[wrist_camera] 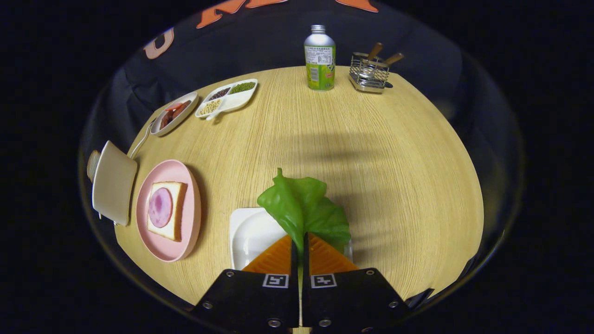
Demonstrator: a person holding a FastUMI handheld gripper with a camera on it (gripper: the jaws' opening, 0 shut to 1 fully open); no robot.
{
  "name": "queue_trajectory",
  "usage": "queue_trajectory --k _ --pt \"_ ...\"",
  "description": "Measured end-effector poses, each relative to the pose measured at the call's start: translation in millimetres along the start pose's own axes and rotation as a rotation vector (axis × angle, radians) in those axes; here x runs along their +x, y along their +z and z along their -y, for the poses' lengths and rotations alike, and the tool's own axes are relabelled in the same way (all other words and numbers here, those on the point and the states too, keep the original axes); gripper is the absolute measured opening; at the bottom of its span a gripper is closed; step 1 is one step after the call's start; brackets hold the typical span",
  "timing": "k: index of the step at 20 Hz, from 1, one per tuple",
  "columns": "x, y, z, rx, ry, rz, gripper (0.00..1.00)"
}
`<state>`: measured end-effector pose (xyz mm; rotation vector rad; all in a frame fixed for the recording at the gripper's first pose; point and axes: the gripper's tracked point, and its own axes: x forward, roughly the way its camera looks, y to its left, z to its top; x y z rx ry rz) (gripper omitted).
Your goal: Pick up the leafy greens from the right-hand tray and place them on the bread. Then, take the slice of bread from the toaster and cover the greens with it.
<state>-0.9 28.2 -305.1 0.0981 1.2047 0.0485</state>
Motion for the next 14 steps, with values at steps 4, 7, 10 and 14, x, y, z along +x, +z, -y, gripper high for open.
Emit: queue_trajectory --k 4,7,10,14 --pt "-16.6 12.3 -18.4 -0.019 0.032 0.043 0.03" --pt "-27.2 22.5 -33.1 -0.04 0.051 0.078 0.03" --pt "-34.2 28.9 -47.3 -0.065 0.062 0.099 0.03" --pt "-42.8 38.9 -70.8 -0.089 0.092 0.127 0.03"
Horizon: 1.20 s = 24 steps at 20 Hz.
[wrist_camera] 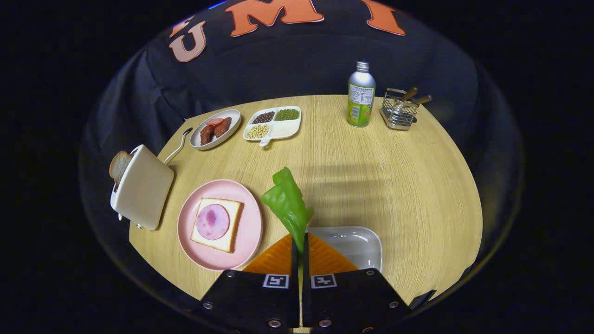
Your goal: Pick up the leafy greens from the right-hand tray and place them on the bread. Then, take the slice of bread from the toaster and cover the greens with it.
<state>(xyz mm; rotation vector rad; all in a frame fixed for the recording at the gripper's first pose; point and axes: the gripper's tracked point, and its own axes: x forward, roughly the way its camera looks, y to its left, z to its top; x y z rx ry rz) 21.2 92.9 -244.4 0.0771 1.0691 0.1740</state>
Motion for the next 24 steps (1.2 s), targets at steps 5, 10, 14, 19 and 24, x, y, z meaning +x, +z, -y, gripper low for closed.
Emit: queue_trajectory --k 5,10,14,19,24 --pt "4.0 9.7 -34.4 -0.049 0.032 0.018 0.03" --pt "12.3 18.4 -69.0 -0.085 0.048 0.019 0.03" --pt "26.4 18.0 -90.4 -0.123 0.036 0.006 0.03" --pt "42.5 10.9 -115.0 -0.181 0.022 -0.018 0.03" --pt "56.2 0.7 -136.6 -0.219 0.014 -0.043 0.03"
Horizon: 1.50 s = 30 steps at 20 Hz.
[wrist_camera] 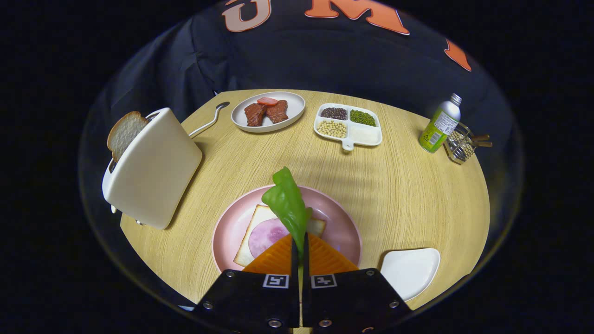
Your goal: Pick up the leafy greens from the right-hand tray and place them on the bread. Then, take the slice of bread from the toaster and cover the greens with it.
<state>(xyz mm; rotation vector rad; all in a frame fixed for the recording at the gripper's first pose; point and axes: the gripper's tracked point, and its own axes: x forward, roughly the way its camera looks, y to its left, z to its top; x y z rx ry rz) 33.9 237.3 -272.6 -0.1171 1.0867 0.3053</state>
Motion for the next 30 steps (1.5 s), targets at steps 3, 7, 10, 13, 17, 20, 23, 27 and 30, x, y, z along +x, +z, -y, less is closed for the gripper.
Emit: queue_trajectory --k 3,7,10,13,17,20,23,27,30 --pt "6.0 -3.3 -12.1 -0.015 -0.002 -0.016 0.05" --pt "11.1 -12.2 -26.5 -0.061 -0.004 -0.047 0.13" --pt "12.8 -16.4 -33.6 -0.084 -0.007 -0.065 0.2" --pt "9.7 -15.8 -35.4 -0.087 -0.004 -0.071 0.27" --pt "-3.0 -7.1 -34.3 -0.068 0.015 -0.05 0.53" --pt "-19.5 10.3 -38.7 -0.022 0.055 -0.013 0.68" --pt "-43.0 33.1 -48.4 0.011 0.097 0.031 0.77" --pt "-74.5 61.1 -83.6 0.057 0.2 0.057 0.9" --pt "-86.5 81.8 -104.6 0.053 0.219 0.067 0.92"
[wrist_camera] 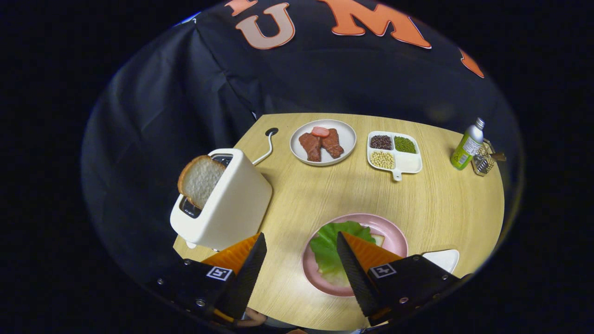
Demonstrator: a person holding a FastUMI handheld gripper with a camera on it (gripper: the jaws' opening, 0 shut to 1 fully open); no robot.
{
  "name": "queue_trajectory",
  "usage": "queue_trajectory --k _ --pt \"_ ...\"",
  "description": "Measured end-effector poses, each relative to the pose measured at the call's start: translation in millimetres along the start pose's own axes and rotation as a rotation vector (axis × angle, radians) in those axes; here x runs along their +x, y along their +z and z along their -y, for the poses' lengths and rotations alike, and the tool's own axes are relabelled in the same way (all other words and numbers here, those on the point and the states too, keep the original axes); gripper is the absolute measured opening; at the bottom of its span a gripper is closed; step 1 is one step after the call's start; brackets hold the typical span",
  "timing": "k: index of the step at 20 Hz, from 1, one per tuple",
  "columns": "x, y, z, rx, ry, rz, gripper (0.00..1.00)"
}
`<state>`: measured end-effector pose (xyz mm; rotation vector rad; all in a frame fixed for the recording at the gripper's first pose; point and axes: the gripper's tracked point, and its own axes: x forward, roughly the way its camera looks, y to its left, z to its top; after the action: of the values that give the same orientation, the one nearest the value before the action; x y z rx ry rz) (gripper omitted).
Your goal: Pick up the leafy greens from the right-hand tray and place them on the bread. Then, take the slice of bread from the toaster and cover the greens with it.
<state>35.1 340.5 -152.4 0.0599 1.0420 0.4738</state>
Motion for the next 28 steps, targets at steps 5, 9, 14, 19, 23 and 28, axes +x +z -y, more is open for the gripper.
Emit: queue_trajectory --k 5,9,14,19,23,28 --pt "-6.2 27.4 -51.6 -0.033 0.04 0.003 0.94" --pt "-9.1 58.3 -95.9 -0.053 0.074 0.023 0.95" --pt "8.6 71.0 -135.2 -0.038 0.098 -0.02 0.94" --pt "32.5 74.0 -161.9 -0.039 0.101 -0.064 0.94" --pt "54.5 74.2 -169.6 -0.003 0.086 -0.102 0.91" --pt "74.8 65.4 -171.2 -0.006 0.052 -0.145 0.78"
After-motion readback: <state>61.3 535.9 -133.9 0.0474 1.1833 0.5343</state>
